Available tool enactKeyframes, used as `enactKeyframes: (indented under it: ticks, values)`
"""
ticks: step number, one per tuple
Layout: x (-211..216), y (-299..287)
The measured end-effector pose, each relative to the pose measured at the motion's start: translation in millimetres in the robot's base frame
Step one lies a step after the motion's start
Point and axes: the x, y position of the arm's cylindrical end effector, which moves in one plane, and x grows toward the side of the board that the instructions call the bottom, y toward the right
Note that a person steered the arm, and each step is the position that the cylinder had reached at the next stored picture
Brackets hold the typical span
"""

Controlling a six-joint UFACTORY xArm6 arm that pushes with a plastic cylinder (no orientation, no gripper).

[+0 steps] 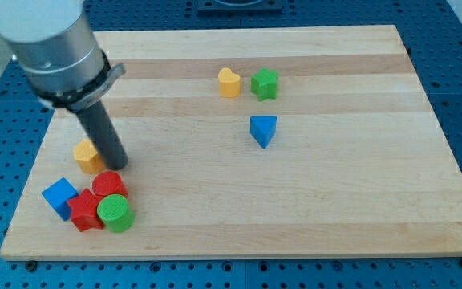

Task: Push the yellow hexagon into the group of blocks

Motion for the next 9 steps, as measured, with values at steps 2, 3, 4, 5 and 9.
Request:
enactKeyframes:
  ticks: [2,3,4,5,9]
  values:
    - [-77.8,-40.4]
    - [-75.3,-63.6]
    - [-64.2,-69.5]
    - [-45.7,-64.9]
    - [29.8,-42.3]
